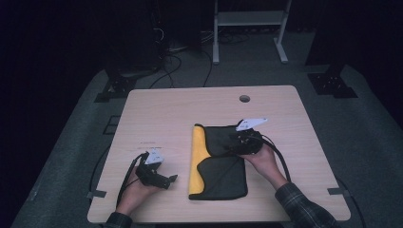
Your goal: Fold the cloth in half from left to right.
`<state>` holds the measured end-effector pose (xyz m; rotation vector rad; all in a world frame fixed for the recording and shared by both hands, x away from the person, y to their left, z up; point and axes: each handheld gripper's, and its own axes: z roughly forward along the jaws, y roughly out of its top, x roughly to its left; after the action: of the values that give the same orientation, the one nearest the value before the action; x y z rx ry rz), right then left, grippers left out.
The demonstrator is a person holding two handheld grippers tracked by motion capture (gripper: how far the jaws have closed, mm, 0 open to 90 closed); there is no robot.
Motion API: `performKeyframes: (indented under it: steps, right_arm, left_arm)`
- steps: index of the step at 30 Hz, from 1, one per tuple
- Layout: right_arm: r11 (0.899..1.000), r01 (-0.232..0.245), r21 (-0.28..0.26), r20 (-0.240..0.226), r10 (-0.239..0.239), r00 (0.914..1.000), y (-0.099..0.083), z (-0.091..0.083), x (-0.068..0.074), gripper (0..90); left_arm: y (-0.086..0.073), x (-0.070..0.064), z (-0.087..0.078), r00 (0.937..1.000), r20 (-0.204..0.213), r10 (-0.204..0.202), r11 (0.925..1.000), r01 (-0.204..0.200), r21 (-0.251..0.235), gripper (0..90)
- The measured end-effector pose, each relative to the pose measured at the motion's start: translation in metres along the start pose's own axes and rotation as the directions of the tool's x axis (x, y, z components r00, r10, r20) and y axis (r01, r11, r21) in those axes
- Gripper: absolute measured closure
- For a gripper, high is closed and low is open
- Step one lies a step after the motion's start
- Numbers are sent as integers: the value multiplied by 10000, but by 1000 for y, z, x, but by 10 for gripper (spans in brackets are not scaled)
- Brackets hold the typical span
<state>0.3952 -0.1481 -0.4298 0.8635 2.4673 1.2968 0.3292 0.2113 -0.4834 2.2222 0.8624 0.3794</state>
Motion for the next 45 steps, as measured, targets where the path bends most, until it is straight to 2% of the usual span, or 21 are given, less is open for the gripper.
performKeyframes:
  steps: [4, 9, 14, 19, 22, 25, 28, 31, 33, 38, 45]
  right_arm:
    - [9999, 15, 121, -79, -14, 10000, 3, 16, 6, 470]
    - [9985, 203, 514, -288, -188, 9994, 3, 37, 15, 490]
    - [9970, 409, 656, -249, -393, 9989, 3, 48, 20, 512]
    - [9905, 709, 1178, -178, -693, 9974, -3, 60, 25, 518]
    - [9881, 852, 1284, -75, -849, 9964, -5, 62, 26, 530]
    - [9827, 1201, 1407, 144, -1233, 9923, -6, 63, 30, 538]
    - [9813, 1280, 1439, 258, -1330, 9908, -6, 64, 32, 540]
    - [9765, 1560, 1485, 484, -1648, 9851, -6, 64, 35, 625]
    - [9746, 1655, 1508, 670, -1771, 9819, -5, 62, 35, 713]
    - [9814, 1509, 1185, 709, -1599, 9846, -3, 56, 31, 806]
    - [9898, 1239, 699, 667, -1286, 9894, 2, 44, 21, 816]
  left_arm:
    - [0, 0, 0, 10000, -2, -1, 10000, 1, 1, 0]
    - [0, 0, 0, 10000, -13, 16, 10000, -16, 2, 0]
    - [0, 0, 0, 10000, -14, 16, 10000, -16, 2, 0]
    - [0, 0, 0, 10000, -6, 1, 10000, -1, 3, 0]
    - [0, 0, 0, 10000, -5, 0, 10000, 0, 2, 0]
    - [0, 0, 0, 10000, -5, 0, 10000, 0, 3, 0]
    - [0, 0, 0, 10000, -6, 1, 10000, -1, 3, 0]
    - [0, 0, 0, 10000, -6, 2, 10000, -2, 2, 0]
    - [0, 0, 0, 10000, -6, 0, 10000, 0, 2, 0]
    - [0, 0, 0, 10000, -4, 0, 10000, 0, 5, 0]
    - [0, 0, 0, 10000, -5, 1, 10000, -1, 5, 0]
